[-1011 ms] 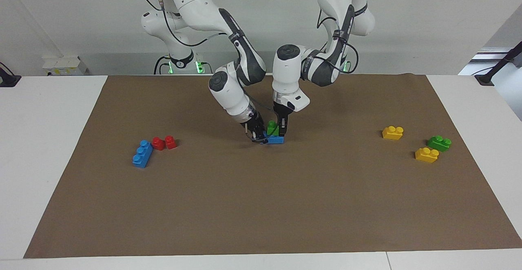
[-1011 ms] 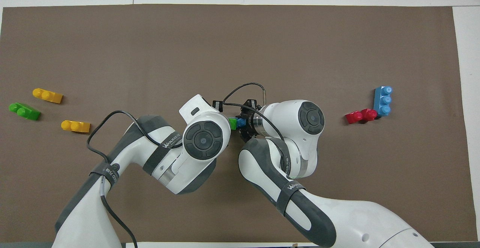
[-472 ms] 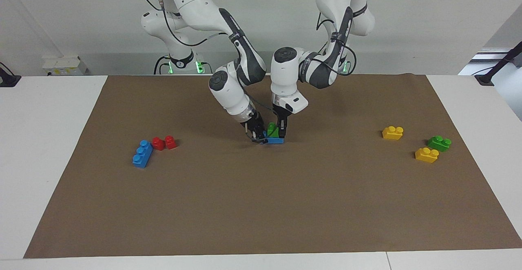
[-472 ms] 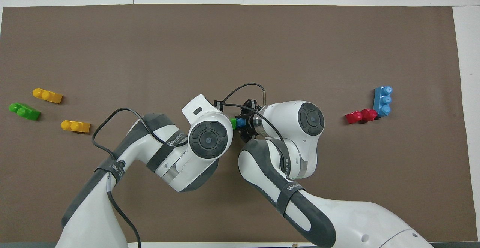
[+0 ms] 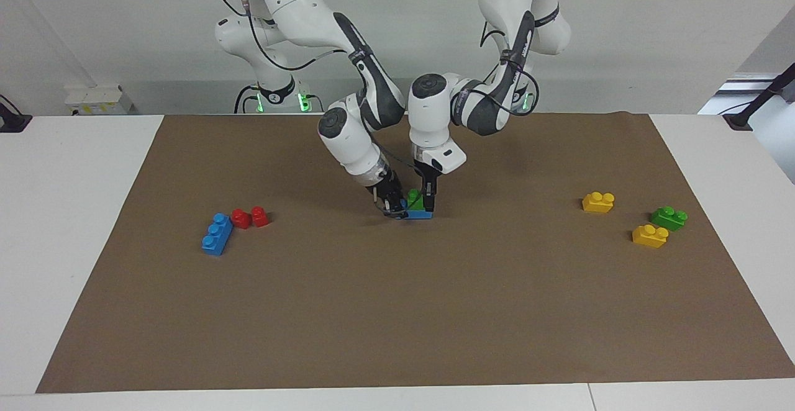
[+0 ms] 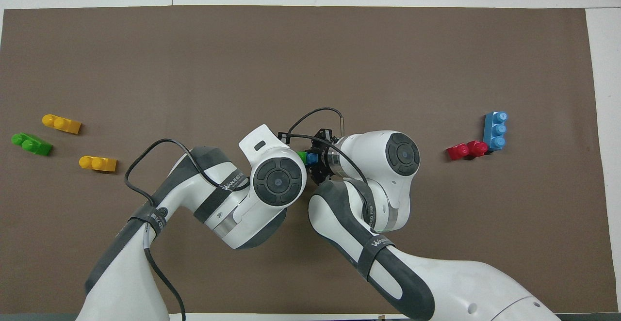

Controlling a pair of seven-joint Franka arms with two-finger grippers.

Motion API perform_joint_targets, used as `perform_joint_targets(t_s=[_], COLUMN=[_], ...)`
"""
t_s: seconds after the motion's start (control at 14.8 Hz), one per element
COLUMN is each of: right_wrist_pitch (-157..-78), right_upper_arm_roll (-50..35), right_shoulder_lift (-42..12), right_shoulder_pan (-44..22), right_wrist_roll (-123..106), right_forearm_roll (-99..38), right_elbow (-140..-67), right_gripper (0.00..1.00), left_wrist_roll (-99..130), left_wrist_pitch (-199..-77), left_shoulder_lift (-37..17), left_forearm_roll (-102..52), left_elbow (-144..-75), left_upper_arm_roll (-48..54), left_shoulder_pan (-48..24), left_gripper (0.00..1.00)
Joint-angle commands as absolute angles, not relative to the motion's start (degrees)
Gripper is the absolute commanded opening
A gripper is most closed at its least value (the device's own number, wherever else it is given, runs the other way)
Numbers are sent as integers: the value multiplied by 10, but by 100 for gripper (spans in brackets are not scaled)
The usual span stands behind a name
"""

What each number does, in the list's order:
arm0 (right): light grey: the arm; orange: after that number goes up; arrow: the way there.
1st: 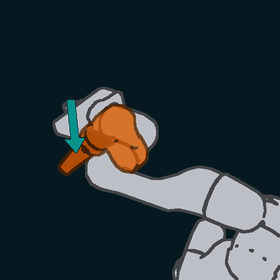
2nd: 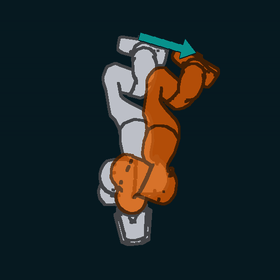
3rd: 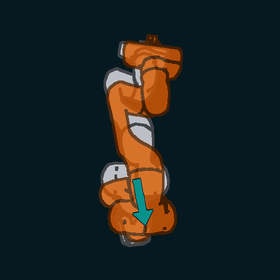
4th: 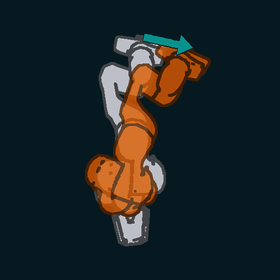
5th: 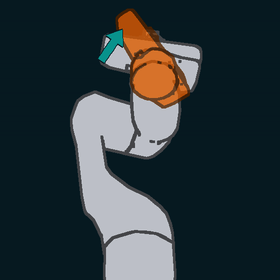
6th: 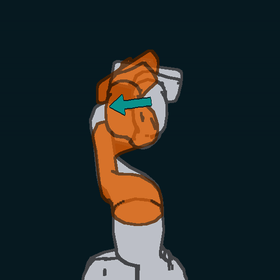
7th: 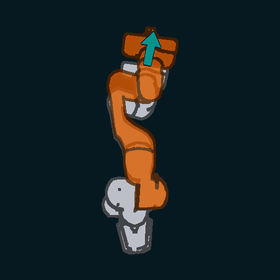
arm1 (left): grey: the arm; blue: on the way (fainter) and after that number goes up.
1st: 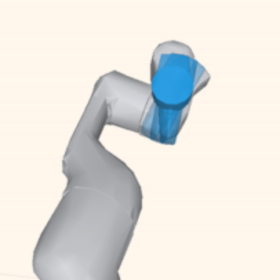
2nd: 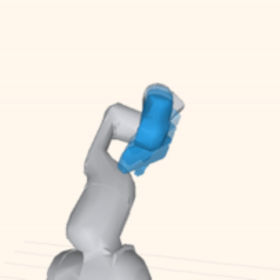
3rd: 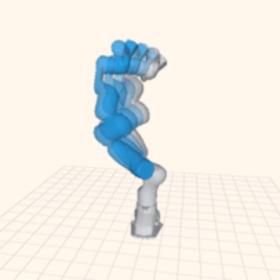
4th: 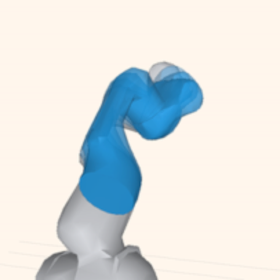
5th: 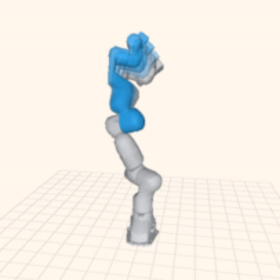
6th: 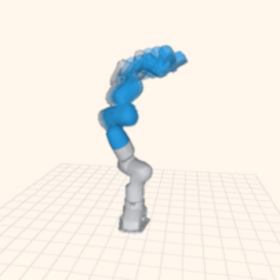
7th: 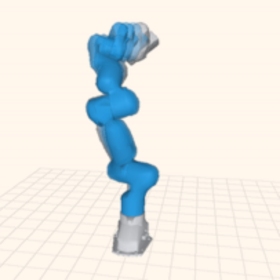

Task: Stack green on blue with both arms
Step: 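Press the green brick onto the blue brick with the left gripper, then open both grippers and lift them away from the joined bricks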

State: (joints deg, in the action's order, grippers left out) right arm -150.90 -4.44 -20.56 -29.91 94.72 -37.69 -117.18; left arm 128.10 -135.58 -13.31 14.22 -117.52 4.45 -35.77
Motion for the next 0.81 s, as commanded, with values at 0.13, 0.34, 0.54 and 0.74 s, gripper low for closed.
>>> perform_joint_targets(t_s=[0.13,0.34,0.54,0.74], right_wrist_pitch=[-1527,-1525,-1518,-1475], right_upper_arm_roll=[-44,-44,-44,-43], right_shoulder_lift=[-207,-208,-207,-195], right_shoulder_pan=[-299,-299,-292,-262], right_wrist_roll=[923,925,925,921], right_forearm_roll=[-395,-395,-395,-395], right_elbow=[-1189,-1185,-1178,-1165], right_gripper=[37,70,74,76], left_wrist_roll=[1282,1278,1260,1238], left_wrist_pitch=[-1316,-1300,-1285,-1271], left_shoulder_lift=[-96,-78,-59,-36], left_forearm_roll=[156,156,156,154], left_elbow=[-1172,-1171,-1170,-1170], left_upper_arm_roll=[36,33,33,33], left_shoulder_pan=[-355,-350,-325,-305], left_gripper=[100,100,100,100])
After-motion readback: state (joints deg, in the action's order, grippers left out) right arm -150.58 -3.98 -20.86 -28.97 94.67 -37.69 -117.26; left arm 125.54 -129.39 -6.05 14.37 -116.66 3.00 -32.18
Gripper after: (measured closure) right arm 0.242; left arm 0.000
